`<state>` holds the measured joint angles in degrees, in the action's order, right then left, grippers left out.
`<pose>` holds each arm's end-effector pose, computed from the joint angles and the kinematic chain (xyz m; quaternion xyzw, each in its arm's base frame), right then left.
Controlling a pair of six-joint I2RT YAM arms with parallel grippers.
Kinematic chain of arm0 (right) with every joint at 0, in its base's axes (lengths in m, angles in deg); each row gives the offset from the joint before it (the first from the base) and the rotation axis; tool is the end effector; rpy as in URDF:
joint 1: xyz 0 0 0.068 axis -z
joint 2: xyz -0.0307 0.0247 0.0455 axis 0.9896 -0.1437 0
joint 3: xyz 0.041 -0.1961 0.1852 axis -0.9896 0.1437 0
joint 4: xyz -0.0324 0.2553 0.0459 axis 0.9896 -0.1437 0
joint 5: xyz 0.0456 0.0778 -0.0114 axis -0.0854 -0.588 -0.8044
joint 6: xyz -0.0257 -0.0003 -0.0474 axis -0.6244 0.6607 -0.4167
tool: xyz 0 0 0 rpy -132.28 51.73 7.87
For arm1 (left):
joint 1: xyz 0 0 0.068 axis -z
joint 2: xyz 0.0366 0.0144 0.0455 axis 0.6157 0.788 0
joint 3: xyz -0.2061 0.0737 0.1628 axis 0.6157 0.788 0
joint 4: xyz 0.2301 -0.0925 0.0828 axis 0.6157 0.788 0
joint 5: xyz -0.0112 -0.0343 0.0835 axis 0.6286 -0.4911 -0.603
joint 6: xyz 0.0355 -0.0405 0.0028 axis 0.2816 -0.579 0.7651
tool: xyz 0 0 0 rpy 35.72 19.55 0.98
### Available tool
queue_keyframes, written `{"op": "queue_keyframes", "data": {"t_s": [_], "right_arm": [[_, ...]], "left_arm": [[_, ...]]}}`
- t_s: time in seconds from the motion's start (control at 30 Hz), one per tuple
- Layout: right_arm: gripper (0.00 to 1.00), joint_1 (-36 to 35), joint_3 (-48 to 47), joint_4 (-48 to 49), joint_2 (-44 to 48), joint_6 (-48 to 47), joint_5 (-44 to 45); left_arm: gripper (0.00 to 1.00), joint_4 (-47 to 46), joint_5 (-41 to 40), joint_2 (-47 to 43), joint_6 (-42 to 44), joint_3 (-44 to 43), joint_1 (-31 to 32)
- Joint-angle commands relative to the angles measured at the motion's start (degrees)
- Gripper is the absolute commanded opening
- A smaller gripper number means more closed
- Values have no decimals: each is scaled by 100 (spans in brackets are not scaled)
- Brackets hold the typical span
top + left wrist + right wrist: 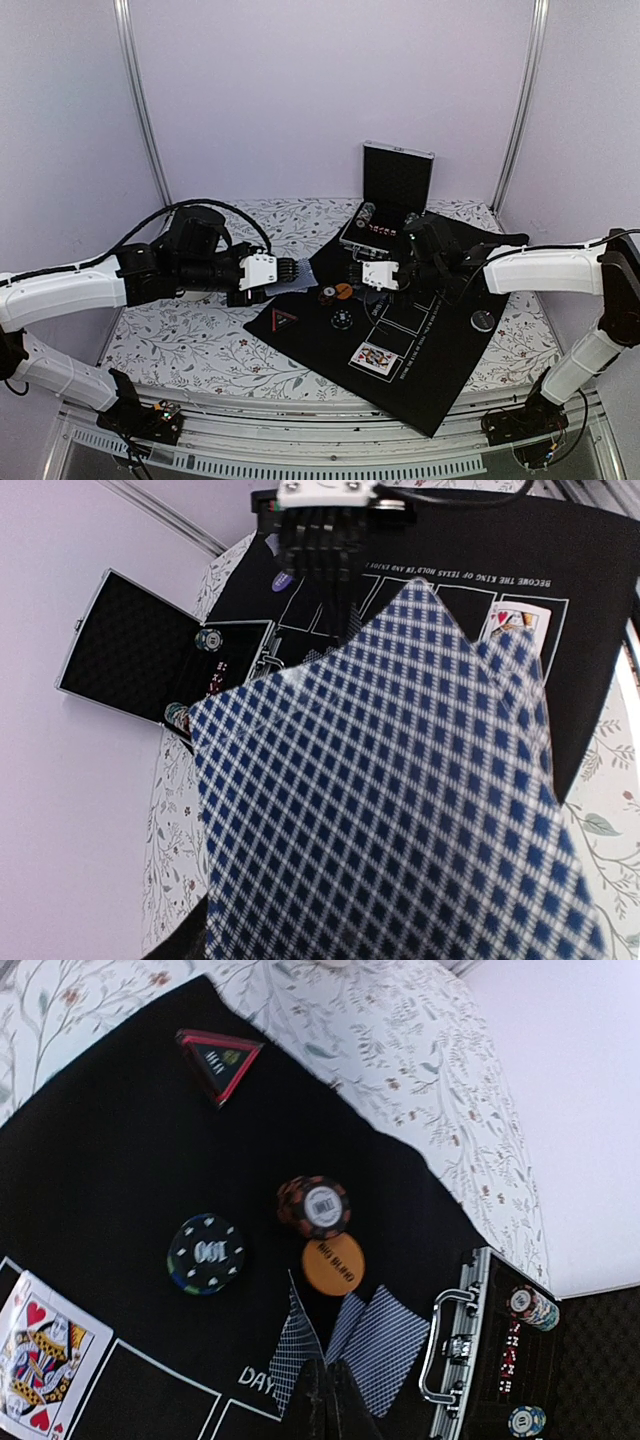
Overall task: Distribute texas hold em gaming equipment
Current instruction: Flop the poker card in the community card area.
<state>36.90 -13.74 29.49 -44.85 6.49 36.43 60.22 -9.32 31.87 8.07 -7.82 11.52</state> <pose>0.2366 0.2431 0.2214 -0.6911 0.5717 0.0452 0.4398 0.1746 -0.2115 0.2831 0.6659 0.5611 -0.0681 0.4870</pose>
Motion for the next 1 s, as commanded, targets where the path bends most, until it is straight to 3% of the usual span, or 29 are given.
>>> {"op": "queue_keyframes", "data": {"t_s": [0.0, 0.37, 0.97], "right_arm": [[2, -167, 573, 106, 189, -1081, 127], [2, -235, 1252, -877, 618, -1968, -555], [2, -317, 1524, -1362, 666, -3018, -245]], "left_arm": [[48, -78, 90, -149, -5, 81, 75], [48, -79, 93, -123, -6, 77, 72], [48, -84, 103, -131, -1, 86, 68]]}}
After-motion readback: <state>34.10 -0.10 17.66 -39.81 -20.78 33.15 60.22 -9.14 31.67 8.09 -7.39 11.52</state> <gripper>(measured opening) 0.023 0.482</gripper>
